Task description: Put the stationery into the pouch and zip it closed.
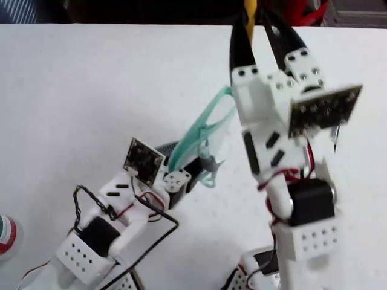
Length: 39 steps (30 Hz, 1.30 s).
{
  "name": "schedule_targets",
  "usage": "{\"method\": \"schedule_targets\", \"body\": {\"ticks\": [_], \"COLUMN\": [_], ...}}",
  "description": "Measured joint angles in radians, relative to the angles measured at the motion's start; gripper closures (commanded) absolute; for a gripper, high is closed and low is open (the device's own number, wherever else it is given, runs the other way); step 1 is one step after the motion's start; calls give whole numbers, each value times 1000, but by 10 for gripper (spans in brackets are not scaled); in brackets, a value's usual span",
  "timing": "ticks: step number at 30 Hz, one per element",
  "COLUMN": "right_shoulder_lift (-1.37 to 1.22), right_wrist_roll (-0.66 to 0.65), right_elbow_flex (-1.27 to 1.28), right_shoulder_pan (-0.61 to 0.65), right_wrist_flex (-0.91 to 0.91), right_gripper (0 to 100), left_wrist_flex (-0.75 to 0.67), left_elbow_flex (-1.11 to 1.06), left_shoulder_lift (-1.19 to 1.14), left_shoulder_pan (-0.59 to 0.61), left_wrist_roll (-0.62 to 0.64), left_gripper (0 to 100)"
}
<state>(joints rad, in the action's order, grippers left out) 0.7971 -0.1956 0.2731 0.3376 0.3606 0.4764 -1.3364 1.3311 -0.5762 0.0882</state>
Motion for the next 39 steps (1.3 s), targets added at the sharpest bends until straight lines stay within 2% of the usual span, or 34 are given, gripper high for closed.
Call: {"method": "schedule_targets", "body": {"ticks": [8,14,21,23,28,35,39], "right_shoulder_lift": [-135,-17,173,181,183,203,206], "right_wrist_roll": [37,106,89,37,-15,17,21], "right_elbow_flex": [17,204,407,413,414,253,180], "right_shoulder_pan": [8,12,97,114,143,124,29], "right_wrist_flex": [-21,-21,38,84,178,345,407], "right_gripper": [981,981,976,934,693,724,726], "left_wrist_flex": [0,0,0,0,0,0,0], "left_elbow_flex": [0,0,0,0,0,0,0], "left_shoulder_lift": [0,0,0,0,0,0,0], "left_shoulder_pan": [6,68,71,71,72,72,72], "left_wrist_roll": [0,0,0,0,0,0,0], "left_gripper": [853,852,851,851,851,851,852]}}
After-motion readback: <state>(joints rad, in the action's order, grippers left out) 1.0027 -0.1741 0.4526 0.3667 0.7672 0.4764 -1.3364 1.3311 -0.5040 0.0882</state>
